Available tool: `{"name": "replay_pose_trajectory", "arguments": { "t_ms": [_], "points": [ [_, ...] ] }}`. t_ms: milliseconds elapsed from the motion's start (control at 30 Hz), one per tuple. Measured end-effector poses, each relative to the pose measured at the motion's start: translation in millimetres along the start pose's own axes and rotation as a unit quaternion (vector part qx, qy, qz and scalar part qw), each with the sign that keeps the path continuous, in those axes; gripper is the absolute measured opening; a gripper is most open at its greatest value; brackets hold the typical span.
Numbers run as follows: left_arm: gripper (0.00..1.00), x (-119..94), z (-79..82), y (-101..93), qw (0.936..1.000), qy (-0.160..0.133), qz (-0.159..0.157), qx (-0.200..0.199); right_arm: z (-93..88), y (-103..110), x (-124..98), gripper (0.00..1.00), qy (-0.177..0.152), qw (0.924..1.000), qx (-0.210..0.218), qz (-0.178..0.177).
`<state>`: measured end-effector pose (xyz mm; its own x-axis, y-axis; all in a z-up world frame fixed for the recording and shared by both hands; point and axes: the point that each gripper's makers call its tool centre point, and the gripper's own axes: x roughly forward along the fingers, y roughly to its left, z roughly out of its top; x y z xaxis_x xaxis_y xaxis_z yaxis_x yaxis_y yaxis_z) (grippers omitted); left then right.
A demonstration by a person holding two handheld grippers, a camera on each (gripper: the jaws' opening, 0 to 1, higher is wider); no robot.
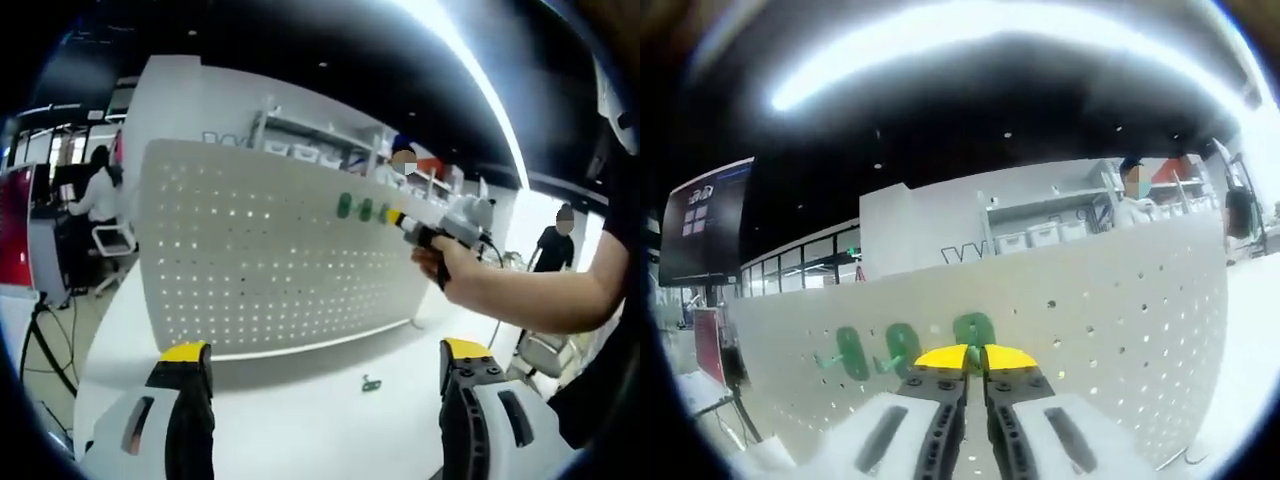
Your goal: Insert the hook assembly into the mounting plate slot until the hook locks in place.
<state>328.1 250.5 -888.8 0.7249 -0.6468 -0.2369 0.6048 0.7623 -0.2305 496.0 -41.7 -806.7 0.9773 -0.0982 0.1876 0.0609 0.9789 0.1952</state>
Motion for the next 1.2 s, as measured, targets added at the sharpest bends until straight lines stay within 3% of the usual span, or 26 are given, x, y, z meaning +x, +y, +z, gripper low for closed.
{"name": "replay_pose_trajectory", "arguments": {
  "t_ms": [200,533,700,1200],
  "points": [
    [0.95,-3.8,-0.4,4.5,1.0,-0.002,0.008,0.003,14.5,0.7,-0.2,0.1,-0.012,0.9999,-0.005,0.004],
    [0.96,-3.7,-4.8,0.5,1.0,0.002,0.007,0.002,61.8,-13.8,-8.8,0.17,-0.055,0.9984,0.009,0.007],
    [0.96,-1.6,-11.3,-6.1,0.9999,0.011,0.001,-0.001,52.8,-31.3,-19.2,0.2,-0.035,0.9992,0.022,0.003],
    [0.95,2.6,-23.8,-23.5,0.9993,0.033,-0.016,0.003,24.0,-76.9,-72.9,0.22,0.017,0.9997,0.001,-0.017]
  ]
}}
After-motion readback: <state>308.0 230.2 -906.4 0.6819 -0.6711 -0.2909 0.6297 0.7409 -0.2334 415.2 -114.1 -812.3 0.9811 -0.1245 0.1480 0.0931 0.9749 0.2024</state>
